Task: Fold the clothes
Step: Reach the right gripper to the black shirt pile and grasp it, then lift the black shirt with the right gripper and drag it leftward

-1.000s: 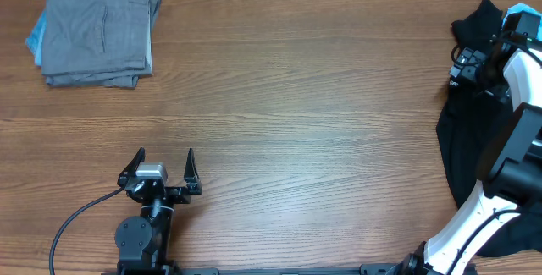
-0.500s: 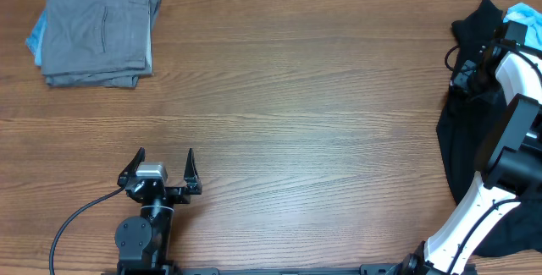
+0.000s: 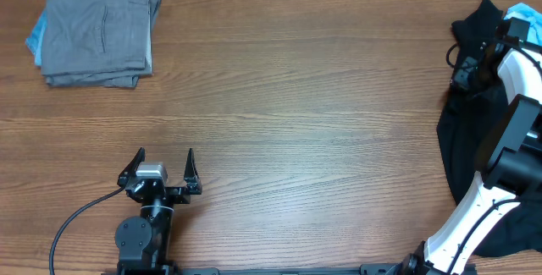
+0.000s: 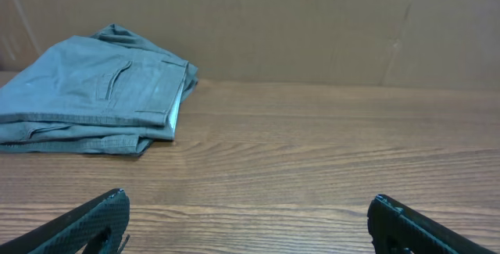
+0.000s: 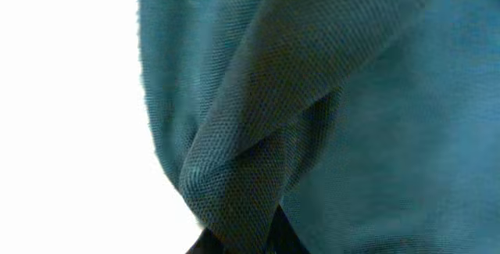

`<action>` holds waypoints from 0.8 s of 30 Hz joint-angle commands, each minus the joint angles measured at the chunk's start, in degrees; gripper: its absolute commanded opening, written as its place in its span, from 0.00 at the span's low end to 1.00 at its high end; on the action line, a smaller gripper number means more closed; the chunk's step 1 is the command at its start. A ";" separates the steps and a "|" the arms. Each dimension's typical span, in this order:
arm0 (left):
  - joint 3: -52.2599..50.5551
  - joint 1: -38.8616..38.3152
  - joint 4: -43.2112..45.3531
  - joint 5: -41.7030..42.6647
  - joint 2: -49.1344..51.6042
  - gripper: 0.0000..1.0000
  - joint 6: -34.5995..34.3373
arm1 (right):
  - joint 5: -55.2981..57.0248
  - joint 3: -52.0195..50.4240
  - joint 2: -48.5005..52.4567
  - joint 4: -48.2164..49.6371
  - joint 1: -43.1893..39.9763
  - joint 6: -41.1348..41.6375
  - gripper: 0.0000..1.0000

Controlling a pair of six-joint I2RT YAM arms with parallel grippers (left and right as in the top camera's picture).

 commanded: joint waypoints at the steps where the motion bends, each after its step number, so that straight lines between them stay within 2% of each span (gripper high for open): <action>1: -0.20 0.46 -0.11 -0.17 -0.50 1.00 1.05 | -8.92 3.19 -3.69 0.09 1.95 0.13 0.04; 8: -0.20 0.46 -0.09 -0.17 -0.50 1.00 1.05 | -19.87 3.48 -5.16 0.90 8.55 0.15 0.04; 12: -0.20 0.46 -0.09 -0.17 -0.50 1.00 1.05 | -21.66 3.48 -5.16 2.32 15.21 2.32 0.04; 24: -0.20 0.46 -0.09 -0.17 -0.50 1.00 1.05 | -22.51 3.45 -5.16 15.17 45.77 9.68 0.04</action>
